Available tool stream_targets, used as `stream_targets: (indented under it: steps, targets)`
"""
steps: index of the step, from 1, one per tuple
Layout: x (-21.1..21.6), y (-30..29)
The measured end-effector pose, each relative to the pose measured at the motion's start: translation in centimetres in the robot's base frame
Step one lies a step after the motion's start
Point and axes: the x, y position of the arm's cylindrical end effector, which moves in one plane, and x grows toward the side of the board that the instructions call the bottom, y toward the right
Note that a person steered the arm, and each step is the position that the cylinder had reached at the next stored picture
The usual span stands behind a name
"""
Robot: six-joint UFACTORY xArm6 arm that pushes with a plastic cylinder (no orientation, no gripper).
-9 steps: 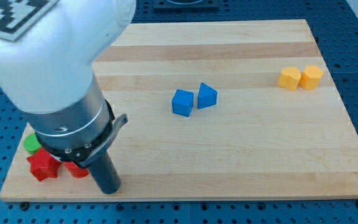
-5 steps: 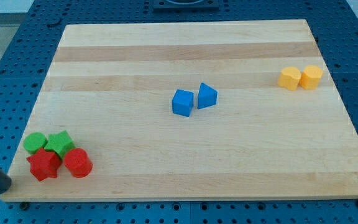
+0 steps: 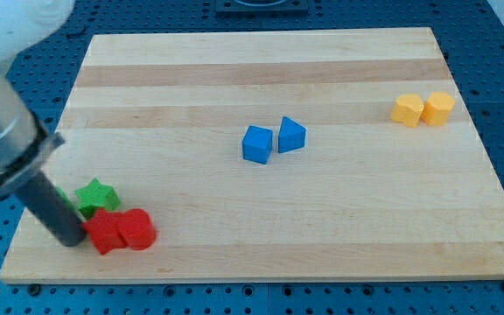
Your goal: Push the red star along with red circle towards right
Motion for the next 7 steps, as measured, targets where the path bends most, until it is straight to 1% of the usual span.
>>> stream_targets:
  steps: [3, 5, 6, 7]
  targets:
    - [0.0, 11.0]
    - [0.0, 16.4]
    - [0.0, 17.5]
    - [0.6, 13.3]
